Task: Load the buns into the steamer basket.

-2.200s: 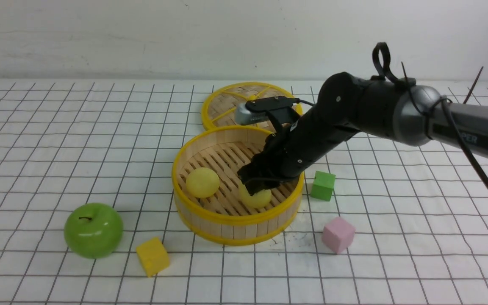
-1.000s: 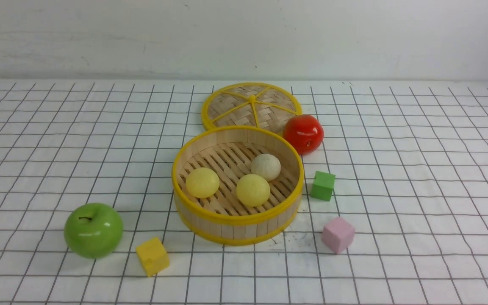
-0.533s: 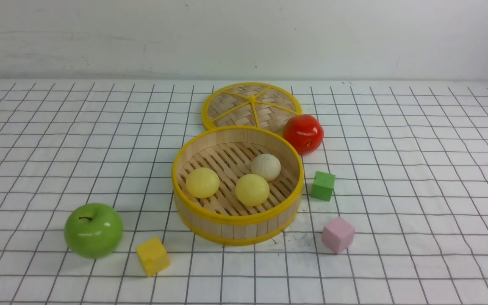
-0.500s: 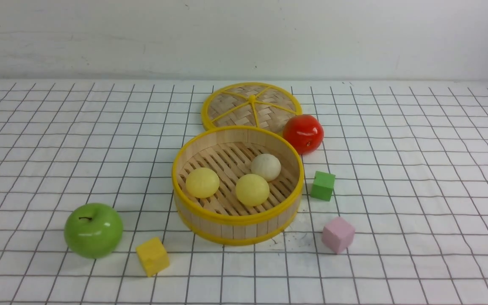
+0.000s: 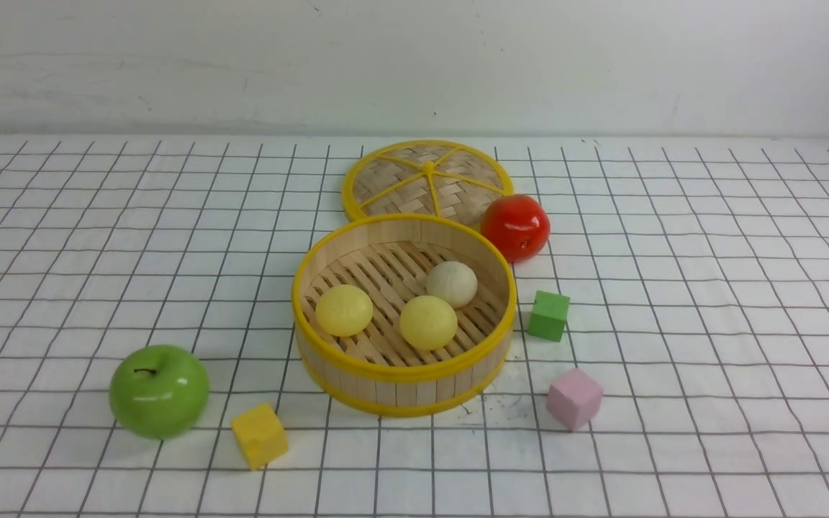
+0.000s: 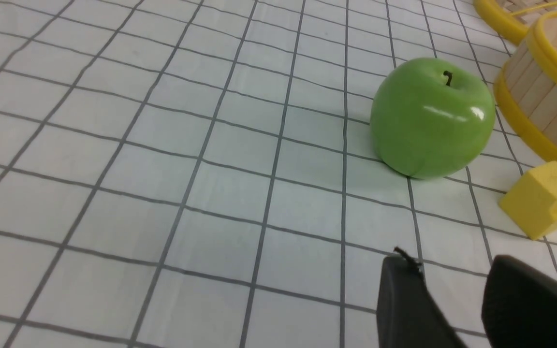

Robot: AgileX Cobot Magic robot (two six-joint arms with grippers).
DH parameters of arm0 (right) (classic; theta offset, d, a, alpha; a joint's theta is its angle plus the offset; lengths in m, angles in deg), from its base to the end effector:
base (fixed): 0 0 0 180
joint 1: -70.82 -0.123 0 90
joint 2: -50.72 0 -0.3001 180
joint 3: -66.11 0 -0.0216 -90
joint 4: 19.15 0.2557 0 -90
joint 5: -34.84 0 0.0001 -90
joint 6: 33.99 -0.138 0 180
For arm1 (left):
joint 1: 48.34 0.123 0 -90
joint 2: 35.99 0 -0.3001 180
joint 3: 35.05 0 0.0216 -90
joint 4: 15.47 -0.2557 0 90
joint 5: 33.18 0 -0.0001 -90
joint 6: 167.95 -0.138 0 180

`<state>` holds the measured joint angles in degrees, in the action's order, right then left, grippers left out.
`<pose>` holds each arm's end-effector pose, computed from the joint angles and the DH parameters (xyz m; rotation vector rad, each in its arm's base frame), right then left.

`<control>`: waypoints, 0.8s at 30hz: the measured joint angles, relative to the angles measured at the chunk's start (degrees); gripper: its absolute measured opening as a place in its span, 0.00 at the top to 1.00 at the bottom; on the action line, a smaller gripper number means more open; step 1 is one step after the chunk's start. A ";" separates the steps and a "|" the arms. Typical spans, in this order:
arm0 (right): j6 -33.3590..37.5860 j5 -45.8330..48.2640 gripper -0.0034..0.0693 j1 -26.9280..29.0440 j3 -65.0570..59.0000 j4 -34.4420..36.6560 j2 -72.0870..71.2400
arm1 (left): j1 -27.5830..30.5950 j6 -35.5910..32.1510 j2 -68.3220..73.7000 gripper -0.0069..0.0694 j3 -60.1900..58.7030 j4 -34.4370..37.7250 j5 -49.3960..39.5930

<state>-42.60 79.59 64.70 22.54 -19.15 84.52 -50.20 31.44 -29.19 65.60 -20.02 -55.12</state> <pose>0.1116 0.0120 0.2935 0.0464 2.1346 0.1513 0.0869 0.0013 0.1545 -0.2391 1.8739 -0.1754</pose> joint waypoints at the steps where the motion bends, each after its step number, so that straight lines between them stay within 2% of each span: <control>1: 0.00 -3.65 0.97 1.84 -3.35 -1.21 -2.54 | 0.00 0.00 0.00 0.60 0.00 0.00 0.00; 4: 0.00 -13.86 0.97 6.47 -12.91 -5.72 -9.79 | 0.00 0.00 0.00 0.60 0.00 0.00 0.00; 7: 0.00 -19.58 0.96 9.73 -22.03 -10.83 -17.53 | 0.00 0.00 0.00 0.60 0.00 0.00 0.00; 13: 0.00 -20.76 0.96 12.81 -34.09 -13.10 -26.65 | 0.00 0.00 0.00 0.60 0.00 0.00 -0.04; 24: -0.06 -20.55 0.95 12.88 -34.76 -13.19 -27.04 | 0.00 0.00 0.00 0.60 0.00 0.00 -0.08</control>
<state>-42.66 59.04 77.58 -12.22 -32.35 57.49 -50.20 31.44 -29.19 65.60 -20.02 -55.20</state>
